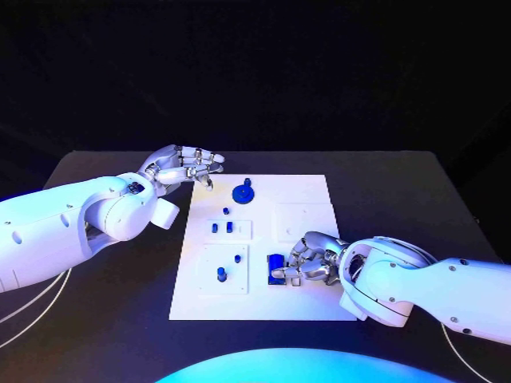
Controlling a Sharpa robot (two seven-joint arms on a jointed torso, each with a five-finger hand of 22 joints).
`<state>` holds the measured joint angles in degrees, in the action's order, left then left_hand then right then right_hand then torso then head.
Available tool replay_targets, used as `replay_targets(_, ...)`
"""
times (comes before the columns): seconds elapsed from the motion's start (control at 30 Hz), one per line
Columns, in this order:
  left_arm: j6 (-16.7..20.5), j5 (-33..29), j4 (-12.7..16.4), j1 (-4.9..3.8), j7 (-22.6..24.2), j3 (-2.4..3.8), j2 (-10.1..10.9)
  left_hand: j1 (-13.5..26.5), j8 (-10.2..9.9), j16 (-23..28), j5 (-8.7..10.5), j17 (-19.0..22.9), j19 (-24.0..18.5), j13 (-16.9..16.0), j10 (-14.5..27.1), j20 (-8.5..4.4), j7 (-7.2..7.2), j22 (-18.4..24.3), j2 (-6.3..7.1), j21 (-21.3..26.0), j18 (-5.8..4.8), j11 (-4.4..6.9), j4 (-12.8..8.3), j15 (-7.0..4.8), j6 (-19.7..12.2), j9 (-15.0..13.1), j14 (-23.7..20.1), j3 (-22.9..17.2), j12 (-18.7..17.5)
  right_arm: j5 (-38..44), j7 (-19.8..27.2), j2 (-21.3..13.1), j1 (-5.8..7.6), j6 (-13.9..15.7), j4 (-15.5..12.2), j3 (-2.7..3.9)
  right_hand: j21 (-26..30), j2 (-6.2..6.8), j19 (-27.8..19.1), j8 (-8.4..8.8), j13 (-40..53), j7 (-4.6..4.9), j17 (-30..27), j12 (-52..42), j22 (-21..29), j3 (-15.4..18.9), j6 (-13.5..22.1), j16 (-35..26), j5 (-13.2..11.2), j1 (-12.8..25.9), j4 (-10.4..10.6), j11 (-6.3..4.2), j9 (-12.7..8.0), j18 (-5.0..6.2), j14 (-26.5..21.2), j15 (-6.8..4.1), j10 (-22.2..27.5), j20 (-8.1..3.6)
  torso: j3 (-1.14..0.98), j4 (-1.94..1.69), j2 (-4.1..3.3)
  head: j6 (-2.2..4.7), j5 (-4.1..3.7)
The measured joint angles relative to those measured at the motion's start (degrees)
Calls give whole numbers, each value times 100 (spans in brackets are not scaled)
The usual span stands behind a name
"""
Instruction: Assemble the parts on the task board
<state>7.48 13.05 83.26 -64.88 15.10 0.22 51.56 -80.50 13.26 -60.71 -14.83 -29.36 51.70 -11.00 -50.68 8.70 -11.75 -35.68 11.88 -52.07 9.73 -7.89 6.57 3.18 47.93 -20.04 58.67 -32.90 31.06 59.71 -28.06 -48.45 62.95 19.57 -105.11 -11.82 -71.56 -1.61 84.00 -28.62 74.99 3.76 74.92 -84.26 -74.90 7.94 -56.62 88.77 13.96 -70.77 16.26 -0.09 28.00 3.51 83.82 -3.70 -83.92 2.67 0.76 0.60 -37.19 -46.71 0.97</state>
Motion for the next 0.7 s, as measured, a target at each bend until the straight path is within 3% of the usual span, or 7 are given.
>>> replay_targets(0.43,0,0,0,0,-1,0,7,0,0,0,0,-5,0,3,0,0,0,0,0,0,1,0,0,0,0,0,0,0,0,7,124,-293,9,143,-183,0,18,73,0,26,2,9,-1,0,-2,4,51,0,0,-139,4,-22,-19,0,21,-21,-22,0,-2,3,3,3,6)
replay_targets(0.7,3,0,11,0,0,0,20,27,0,0,0,-4,0,3,0,0,-20,15,-27,0,0,0,17,0,-21,0,0,17,0,-48,464,-862,282,462,-416,13,294,86,0,357,10,196,-1,30,-4,92,425,-23,0,-346,24,88,-140,0,24,46,-7,0,1,13,8,30,-50)
